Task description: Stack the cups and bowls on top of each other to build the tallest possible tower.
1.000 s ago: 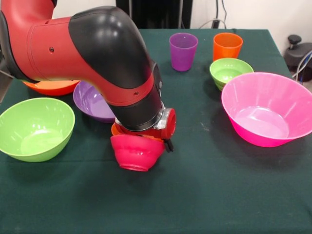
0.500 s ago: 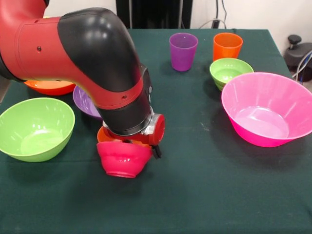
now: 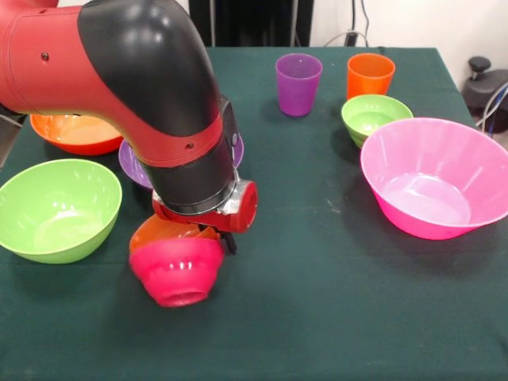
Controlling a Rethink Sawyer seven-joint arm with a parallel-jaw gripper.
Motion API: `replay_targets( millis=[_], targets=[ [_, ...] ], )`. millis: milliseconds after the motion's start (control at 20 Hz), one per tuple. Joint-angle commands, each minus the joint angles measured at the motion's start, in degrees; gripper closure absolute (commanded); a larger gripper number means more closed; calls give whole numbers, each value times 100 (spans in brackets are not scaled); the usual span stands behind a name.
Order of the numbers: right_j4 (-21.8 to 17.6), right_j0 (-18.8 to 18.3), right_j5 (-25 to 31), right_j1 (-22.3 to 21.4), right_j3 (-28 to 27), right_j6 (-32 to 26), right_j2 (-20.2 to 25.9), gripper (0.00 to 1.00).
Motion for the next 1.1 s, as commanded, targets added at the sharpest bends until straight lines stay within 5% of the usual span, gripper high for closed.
replay_targets(
  millis=[50,650,1100],
  targets=[
    [-359,81,-93,115,148,-463,-191,100],
    [-251,123,92,447,-379,-380,-154,100],
    [11,220,549,163,-140,-3,-227,100]
  ],
)
